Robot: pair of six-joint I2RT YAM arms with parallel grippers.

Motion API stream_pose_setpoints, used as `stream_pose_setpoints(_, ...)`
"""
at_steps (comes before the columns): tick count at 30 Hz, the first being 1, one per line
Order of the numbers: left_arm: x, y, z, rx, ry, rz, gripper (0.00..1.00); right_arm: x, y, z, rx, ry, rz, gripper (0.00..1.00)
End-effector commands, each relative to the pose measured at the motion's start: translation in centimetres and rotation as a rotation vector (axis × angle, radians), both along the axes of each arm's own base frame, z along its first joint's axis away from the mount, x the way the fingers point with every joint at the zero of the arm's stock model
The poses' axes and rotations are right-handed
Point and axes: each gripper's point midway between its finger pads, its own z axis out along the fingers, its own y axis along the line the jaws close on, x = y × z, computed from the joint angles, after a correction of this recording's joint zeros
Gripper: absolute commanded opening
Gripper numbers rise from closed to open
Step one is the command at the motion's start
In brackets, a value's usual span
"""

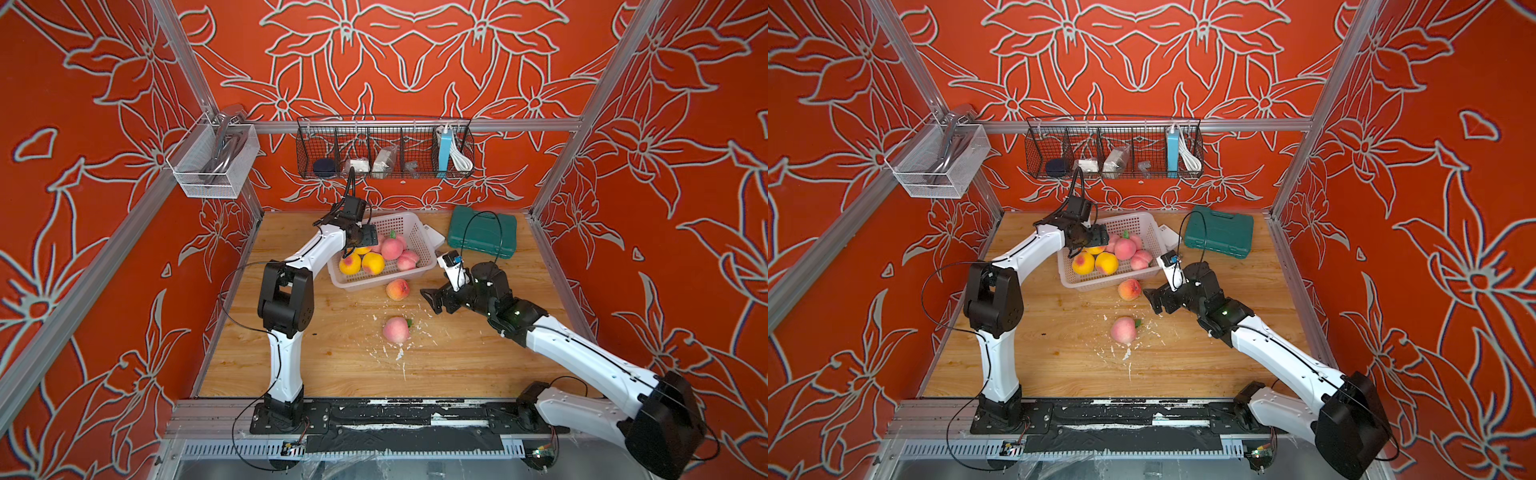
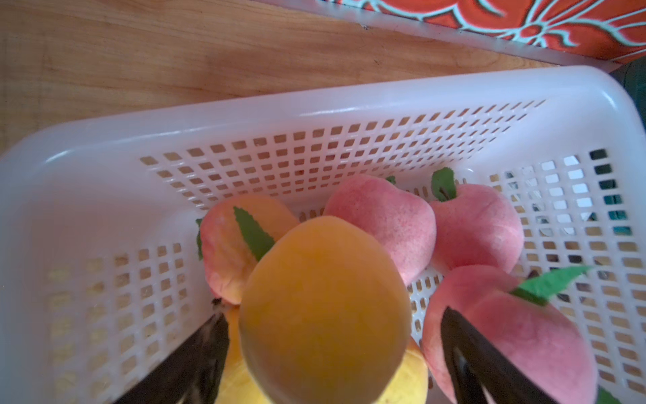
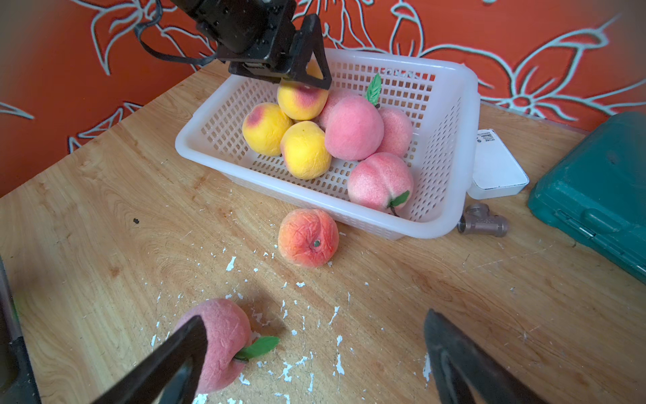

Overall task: Put the peaches into the basket
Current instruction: Place the peach in the basket, then pick up the peach from the center of the board.

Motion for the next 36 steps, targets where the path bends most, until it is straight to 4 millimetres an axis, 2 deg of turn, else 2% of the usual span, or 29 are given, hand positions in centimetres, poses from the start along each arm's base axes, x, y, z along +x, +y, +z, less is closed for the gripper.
stream_pose_setpoints(1,-1.7,0.1,4.1,-0.011,-0.066,-0.003,0.9,-0.6,0.2,1.2,0.017,0.015,0.014,0.99)
stream_pose_setpoints(11,-7.8,0.0,7.3,-0.12,-0.1,-0.018,0.96,-2.3,-0.1,-0.5,-0.028,0.124,0.011,0.99)
stream_pose_setpoints(18,-14.5,-0.3,8.3,-0.171,-0.096,-0.07,0.97,-3.5,0.7,-0.8,-0.026,0.18,0.0,0.99)
stream_pose_setpoints(27,-23.5,-0.4,7.7,-0.229,-0.068,-0.125,0.97,-5.0,2.6,-1.9,-0.022,0.235,0.015,0.99)
stream_pose_setpoints(32,-27.0,-0.5,7.3,-0.265,-0.066,-0.145,0.97,-5.5,3.5,-2.9,-0.037,0.256,0.025,0.99)
stream_pose_setpoints(36,-28.7,-0.5,6.3,-0.287,-0.05,-0.151,0.97,-5.9,4.2,-3.9,-0.042,0.278,0.036,0.99)
